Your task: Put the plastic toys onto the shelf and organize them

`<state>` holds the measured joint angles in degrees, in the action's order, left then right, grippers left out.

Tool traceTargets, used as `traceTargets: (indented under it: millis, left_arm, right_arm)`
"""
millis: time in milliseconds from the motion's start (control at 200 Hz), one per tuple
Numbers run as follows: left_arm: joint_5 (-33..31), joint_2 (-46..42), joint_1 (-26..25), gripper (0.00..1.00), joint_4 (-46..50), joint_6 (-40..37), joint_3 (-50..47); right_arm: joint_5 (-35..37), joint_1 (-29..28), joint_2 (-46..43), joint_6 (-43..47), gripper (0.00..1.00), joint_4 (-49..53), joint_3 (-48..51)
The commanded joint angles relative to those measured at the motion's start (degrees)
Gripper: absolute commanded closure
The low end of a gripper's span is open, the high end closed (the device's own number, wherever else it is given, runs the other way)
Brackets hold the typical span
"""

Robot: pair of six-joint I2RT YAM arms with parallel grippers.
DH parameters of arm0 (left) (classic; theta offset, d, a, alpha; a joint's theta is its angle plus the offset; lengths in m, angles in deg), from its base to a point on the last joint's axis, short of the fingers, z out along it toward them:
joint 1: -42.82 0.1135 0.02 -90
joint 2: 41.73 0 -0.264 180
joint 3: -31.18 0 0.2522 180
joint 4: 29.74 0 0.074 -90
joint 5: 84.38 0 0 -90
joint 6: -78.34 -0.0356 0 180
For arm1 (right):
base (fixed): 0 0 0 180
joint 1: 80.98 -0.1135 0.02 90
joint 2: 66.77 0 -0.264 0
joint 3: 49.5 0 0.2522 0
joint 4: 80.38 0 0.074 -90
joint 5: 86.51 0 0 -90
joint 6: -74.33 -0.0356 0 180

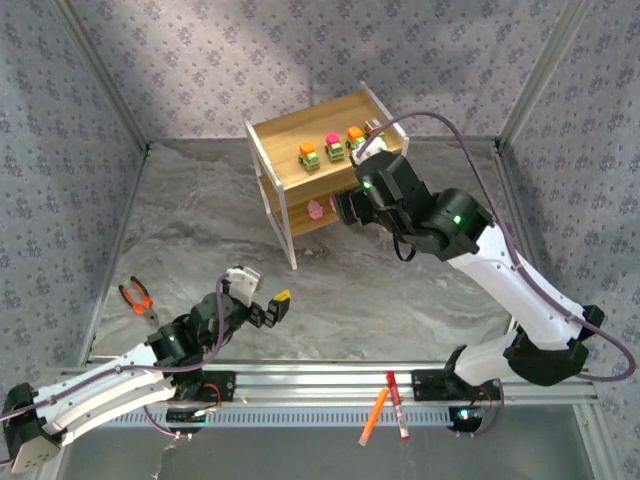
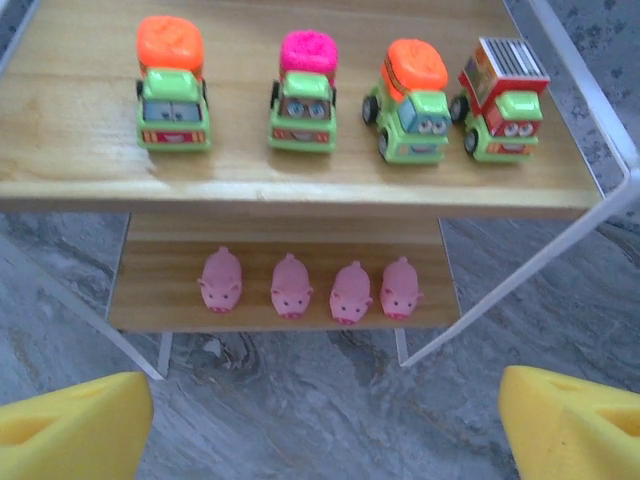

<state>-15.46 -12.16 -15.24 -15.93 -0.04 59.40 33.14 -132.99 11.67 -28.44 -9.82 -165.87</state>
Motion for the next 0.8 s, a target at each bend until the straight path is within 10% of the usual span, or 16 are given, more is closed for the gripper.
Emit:
traceTargets:
  millis: [0,795]
  left_arm:
    - [-0.89,0.48,0.32,0.01,0.28,0.49,2.31]
    - [-0.71,15.99,1.50,0.00,7.00,-2.67,15.29]
  right_arm:
    - [2.10,0.24,-2.88,-2.01,0.07,-1.07,3.53]
    - [-1.67,10.87,-17.54,-10.54,0.00,-11.76,38.36]
